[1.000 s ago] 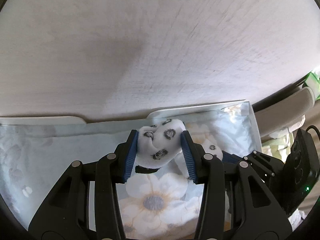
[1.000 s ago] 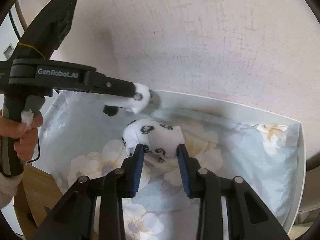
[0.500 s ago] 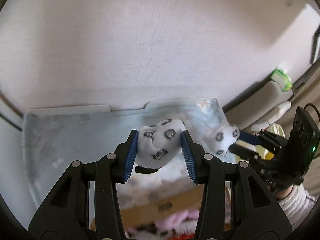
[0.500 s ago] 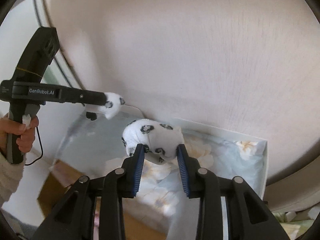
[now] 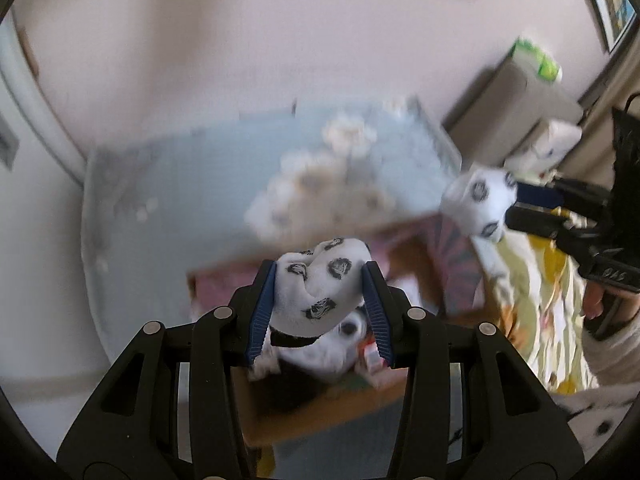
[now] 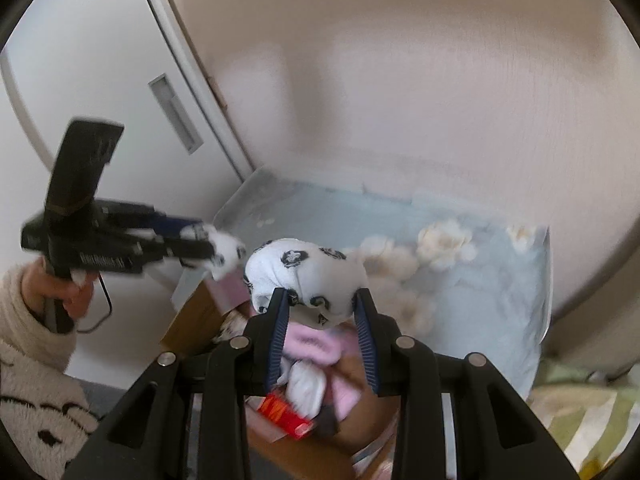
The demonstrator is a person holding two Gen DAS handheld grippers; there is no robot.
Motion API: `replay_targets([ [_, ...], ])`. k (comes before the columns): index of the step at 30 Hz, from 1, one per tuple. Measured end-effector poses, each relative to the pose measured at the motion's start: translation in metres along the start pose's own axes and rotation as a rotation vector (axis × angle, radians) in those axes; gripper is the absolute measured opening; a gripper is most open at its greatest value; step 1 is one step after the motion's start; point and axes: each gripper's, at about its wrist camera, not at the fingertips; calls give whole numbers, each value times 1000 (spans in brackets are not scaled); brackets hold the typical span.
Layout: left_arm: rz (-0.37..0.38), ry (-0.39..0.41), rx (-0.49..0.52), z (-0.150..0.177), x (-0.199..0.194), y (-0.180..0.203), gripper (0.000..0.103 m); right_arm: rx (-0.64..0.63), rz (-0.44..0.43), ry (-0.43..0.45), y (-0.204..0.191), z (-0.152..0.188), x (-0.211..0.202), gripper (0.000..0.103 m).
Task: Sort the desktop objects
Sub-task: 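Carry both panda-print socks into the box and release both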
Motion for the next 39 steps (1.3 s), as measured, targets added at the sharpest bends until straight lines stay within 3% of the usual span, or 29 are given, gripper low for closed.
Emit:
replay_targets([
  [8, -35, -63, -11, 45, 26, -1, 40, 8, 4, -101, -18, 54, 17, 31],
  [16, -48, -82, 7, 48, 28, 7, 43, 19, 8, -104, -21, 52, 18, 33],
  [18, -70, -88, 11, 46, 30, 8, 63, 26, -17, -116, -21, 51, 20, 42],
  [19, -84, -89, 15, 46, 29, 10, 99, 44, -17, -121, -19, 51, 20, 47],
  [20, -95, -83, 24, 46, 28, 12, 103, 59, -10, -137, -18, 51, 22, 57],
  [21, -84, -73, 31, 46, 26, 14, 103, 69, 1, -150, -17, 51, 24, 63],
  [23, -46, -44, 17, 44, 21, 14, 103, 91, 15, -175, -14, 52, 26, 96],
  [25, -7, -40, -7, 43, 20, 11, 103, 102, -1, -181, -12, 55, 27, 102],
  [28, 19, -14, -33, 44, 18, 5, 103, 103, -11, -206, -13, 59, 31, 102],
  [39, -32, 82, -22, 41, -1, 4, 103, 118, 60, -183, -9, 57, 30, 102],
])
Point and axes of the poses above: each gripper's, at about its wrist camera, not at the fingertips, and x roughly the way its jaws point, y to its right, z to its underside, and after that the axes turned 15 degrees about z, right-handed
